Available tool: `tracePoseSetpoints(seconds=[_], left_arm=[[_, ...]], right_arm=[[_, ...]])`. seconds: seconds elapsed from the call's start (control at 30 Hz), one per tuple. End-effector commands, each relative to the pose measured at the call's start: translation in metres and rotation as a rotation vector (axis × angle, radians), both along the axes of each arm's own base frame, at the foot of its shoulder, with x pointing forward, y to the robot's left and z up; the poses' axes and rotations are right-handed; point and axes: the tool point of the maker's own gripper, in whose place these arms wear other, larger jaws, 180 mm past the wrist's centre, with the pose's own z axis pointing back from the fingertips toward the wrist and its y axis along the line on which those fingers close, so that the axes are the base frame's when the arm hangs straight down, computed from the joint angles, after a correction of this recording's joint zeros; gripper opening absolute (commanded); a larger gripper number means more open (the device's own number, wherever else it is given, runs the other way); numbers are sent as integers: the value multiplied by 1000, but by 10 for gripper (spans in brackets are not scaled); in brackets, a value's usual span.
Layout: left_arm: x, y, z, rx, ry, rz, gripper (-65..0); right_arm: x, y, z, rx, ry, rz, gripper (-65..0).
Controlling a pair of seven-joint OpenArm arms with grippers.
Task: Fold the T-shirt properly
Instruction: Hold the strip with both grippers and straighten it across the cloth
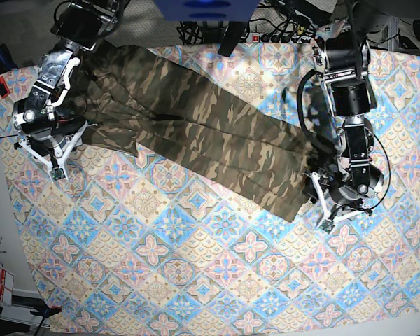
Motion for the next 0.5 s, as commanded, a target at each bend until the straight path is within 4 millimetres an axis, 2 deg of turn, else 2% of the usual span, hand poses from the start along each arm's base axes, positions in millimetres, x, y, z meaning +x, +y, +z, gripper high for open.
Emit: tracePoseSetpoints(seconds=[0.0, 0.13, 0.3, 0.47], left_arm=[[16, 2, 22, -8, -71, 10, -312], [9, 16, 30, -1, -72, 66, -311], [4, 10, 31, -114, -45, 92, -311], [-10, 16, 28, -224, -11, 117, -311]], right_arm=[[8, -4, 11, -16, -40, 0, -417], [2, -2, 6, -15, -21, 7, -417], [1, -2, 5, -15, -18, 7, -417], [-8, -2, -1, -15, 6, 8, -417]])
